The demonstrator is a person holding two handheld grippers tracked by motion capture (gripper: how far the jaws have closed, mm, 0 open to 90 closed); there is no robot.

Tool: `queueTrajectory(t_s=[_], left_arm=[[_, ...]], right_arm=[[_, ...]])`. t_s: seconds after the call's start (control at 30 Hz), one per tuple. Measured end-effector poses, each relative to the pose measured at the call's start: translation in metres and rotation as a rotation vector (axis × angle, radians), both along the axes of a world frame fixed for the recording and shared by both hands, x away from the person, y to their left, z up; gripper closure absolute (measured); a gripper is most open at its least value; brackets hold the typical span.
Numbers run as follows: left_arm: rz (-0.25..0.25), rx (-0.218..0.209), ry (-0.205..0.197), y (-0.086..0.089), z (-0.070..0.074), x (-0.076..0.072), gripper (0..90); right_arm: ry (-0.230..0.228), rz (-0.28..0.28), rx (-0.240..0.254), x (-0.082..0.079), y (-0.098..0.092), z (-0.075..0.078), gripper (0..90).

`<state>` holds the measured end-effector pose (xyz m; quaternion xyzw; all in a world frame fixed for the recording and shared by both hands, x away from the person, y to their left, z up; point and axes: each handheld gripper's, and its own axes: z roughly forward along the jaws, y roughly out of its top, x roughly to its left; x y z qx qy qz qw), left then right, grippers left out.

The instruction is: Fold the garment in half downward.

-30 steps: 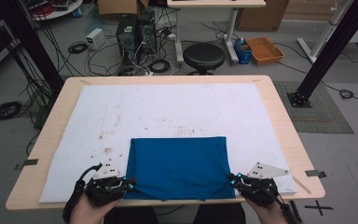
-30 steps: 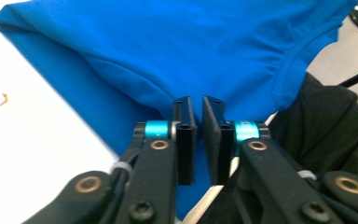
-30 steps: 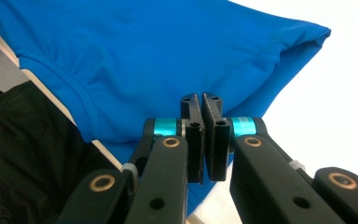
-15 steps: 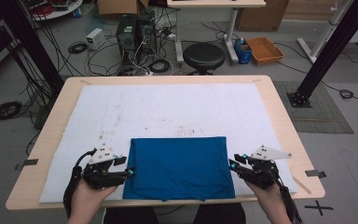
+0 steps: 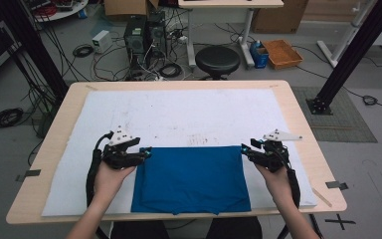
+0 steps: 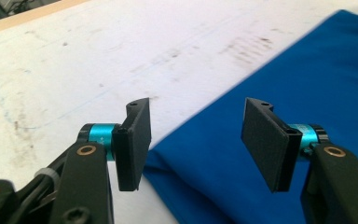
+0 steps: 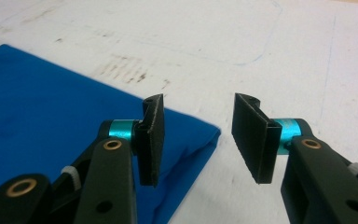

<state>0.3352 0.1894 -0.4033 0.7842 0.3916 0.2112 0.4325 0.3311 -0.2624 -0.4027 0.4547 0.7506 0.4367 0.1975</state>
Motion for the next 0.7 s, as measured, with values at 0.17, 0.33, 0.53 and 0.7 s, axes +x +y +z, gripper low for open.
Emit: queueTrajectory(t_s=[0.17,0.33,0.53,0.7], left_arm=[[0.010,-0.024,0.029,0.000,-0.007,0.018,43.0],[0.012,-0.033,0.072,0.001,-0.014,0.028,43.3],[0.035,-0.053,0.099,0.007,-0.021,0.031,48.7],[0.048,-0.063,0.145,0.012,-0.027,0.034,50.9]], right_arm=[[0.024,-0.028,0.013,0.015,0.003,-0.007,54.1],[0.043,-0.049,0.014,0.026,0.004,-0.013,51.8],[0.068,-0.084,0.023,0.033,-0.001,-0.016,53.5],[0.091,-0.087,0.036,0.037,-0.003,-0.020,54.5]])
